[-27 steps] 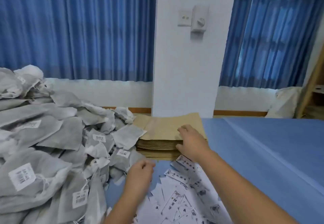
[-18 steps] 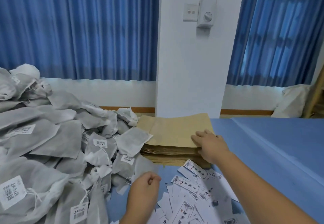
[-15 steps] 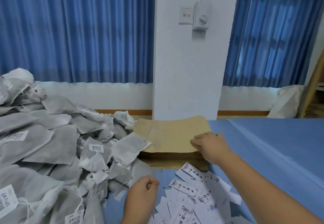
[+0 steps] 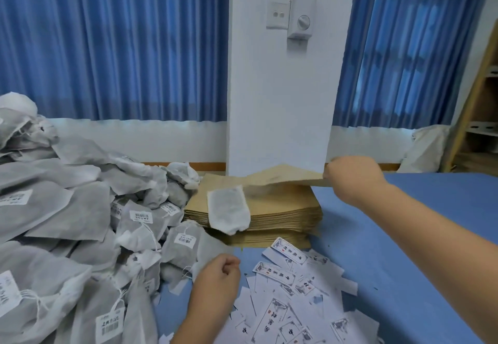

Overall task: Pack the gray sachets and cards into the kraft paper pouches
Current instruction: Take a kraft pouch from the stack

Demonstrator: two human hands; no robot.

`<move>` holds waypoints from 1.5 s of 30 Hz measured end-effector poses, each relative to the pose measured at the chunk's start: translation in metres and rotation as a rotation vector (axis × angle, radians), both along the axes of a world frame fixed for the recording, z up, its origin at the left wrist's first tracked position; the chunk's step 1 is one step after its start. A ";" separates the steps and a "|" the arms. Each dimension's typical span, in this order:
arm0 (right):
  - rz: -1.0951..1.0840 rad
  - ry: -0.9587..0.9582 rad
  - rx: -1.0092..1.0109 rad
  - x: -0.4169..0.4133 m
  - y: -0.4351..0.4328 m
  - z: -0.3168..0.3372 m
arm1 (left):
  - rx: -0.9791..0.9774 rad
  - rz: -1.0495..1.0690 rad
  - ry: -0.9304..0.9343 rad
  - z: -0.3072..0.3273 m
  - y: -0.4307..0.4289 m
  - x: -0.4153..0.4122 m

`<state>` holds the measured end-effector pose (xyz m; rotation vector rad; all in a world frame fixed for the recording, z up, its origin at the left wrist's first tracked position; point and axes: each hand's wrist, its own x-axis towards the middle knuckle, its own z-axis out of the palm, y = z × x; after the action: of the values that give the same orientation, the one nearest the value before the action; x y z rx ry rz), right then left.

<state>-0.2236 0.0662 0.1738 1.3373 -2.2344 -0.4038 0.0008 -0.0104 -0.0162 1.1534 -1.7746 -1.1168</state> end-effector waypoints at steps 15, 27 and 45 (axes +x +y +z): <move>0.292 -0.873 -0.375 0.083 0.012 -0.049 | 0.223 -0.698 0.222 0.043 0.079 -0.023; 0.665 -0.998 -0.392 0.089 0.039 -0.082 | 0.451 -0.403 0.760 0.032 0.069 -0.033; 0.495 -1.607 -0.517 0.100 0.033 -0.178 | 0.593 -0.306 0.537 0.005 0.065 0.001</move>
<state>-0.1238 0.0993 -0.0042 2.0733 -2.4099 1.8889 0.0020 0.0545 -0.0108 0.7830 -1.2475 -2.0110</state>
